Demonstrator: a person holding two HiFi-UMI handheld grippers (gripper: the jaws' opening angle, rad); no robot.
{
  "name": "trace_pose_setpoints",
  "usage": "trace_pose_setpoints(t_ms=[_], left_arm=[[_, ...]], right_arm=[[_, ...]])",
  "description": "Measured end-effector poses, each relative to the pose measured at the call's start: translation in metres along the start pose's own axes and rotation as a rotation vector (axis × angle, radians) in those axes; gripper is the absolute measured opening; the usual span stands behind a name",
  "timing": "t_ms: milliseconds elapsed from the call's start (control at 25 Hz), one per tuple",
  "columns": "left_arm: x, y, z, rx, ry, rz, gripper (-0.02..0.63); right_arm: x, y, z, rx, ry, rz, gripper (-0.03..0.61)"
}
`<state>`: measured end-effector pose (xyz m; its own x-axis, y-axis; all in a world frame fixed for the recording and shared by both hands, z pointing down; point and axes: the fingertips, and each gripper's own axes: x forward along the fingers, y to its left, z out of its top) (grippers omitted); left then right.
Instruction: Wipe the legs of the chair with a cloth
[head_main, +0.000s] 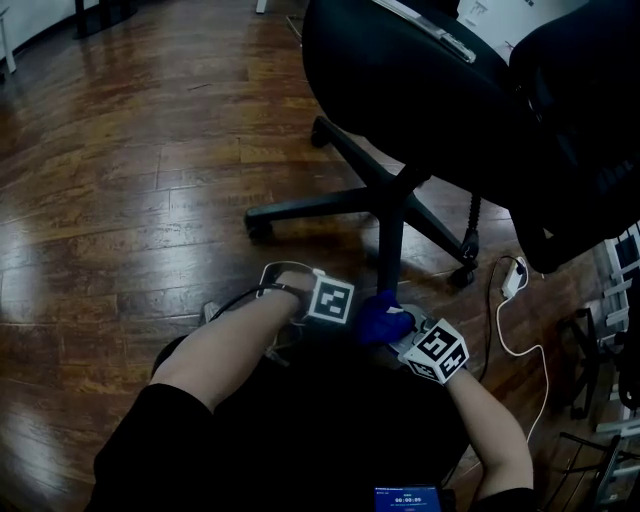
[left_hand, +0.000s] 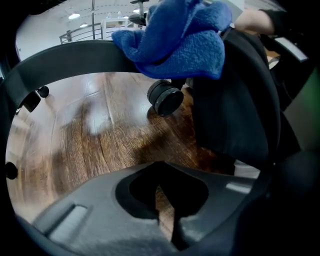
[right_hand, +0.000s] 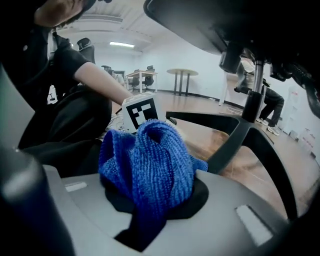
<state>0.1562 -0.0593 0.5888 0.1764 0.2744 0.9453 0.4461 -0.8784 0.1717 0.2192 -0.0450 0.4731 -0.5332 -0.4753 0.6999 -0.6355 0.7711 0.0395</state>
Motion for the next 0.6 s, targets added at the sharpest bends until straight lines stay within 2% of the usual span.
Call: trace_pose_setpoints(t_ms=[120, 280, 400, 520, 600], left_arm=[[0.0, 0.003, 0.004, 0.007, -0.021, -0.008, 0.001], [-0.003, 0.001, 0.003, -0.012, -0.046, -0.046, 0.001], [-0.004, 0.002, 0.007, 0.004, -0.057, -0.048, 0.001], [-0.005, 0.006, 0.006, 0.01, -0.063, -0.037, 0.001], [-0.005, 0.005, 0.003, 0.001, -0.058, -0.037, 0.001]], right_arm=[[0.007, -0.036, 0.017, -0.026, -0.023, -0.082, 0.08], [0.021, -0.121, 0.06, 0.036, -0.103, -0.269, 0.08], [0.024, -0.172, 0.085, 0.078, -0.136, -0.394, 0.081], [0.024, -0.185, 0.095, 0.087, -0.175, -0.449, 0.081], [0.022, -0.178, 0.092, 0.098, -0.196, -0.45, 0.081]])
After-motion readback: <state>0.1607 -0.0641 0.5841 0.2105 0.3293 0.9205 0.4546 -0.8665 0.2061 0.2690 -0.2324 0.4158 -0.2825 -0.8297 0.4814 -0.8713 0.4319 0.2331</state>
